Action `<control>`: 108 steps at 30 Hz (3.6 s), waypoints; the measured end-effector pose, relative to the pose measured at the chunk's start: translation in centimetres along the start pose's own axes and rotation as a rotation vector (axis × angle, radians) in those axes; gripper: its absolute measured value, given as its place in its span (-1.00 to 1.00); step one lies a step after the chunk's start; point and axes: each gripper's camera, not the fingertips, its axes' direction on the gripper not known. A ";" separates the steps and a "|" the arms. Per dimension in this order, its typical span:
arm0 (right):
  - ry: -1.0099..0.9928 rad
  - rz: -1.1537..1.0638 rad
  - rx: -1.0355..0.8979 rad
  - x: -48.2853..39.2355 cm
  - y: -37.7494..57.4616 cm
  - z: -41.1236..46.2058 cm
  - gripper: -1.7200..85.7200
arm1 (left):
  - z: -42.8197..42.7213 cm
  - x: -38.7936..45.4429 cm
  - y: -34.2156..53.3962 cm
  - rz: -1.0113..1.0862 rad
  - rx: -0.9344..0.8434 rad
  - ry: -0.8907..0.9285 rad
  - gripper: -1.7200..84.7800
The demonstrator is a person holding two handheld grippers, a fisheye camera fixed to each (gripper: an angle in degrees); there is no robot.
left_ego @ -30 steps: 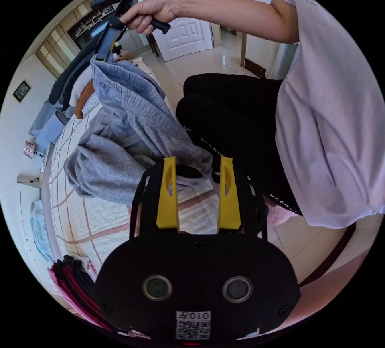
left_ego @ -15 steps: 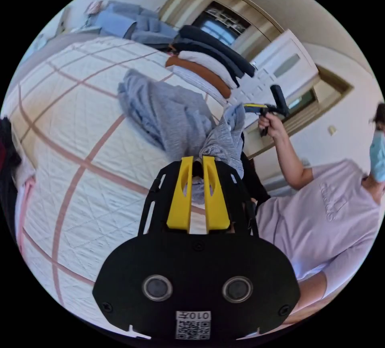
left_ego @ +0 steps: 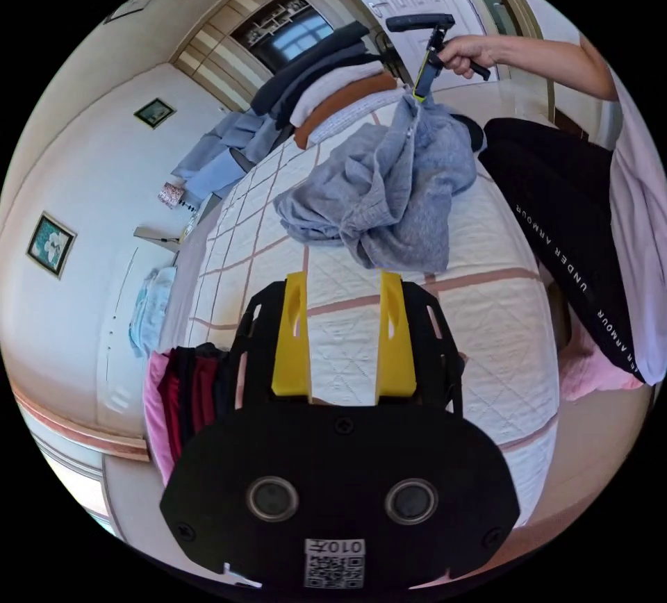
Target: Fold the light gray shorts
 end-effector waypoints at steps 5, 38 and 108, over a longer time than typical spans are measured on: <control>-0.017 0.013 -0.007 0.4 -0.3 0.2 -0.85 | 1.9 2.0 -4.0 0.128 0.059 0.056 -0.67; -0.036 -0.003 -0.019 -3.1 -2.8 -4.1 -0.85 | 1.3 3.4 -10.7 0.300 0.032 0.110 -0.80; -0.062 -0.467 0.125 -24.9 8.9 -6.4 -0.85 | -14.4 -8.6 11.6 -0.470 0.100 0.292 -0.95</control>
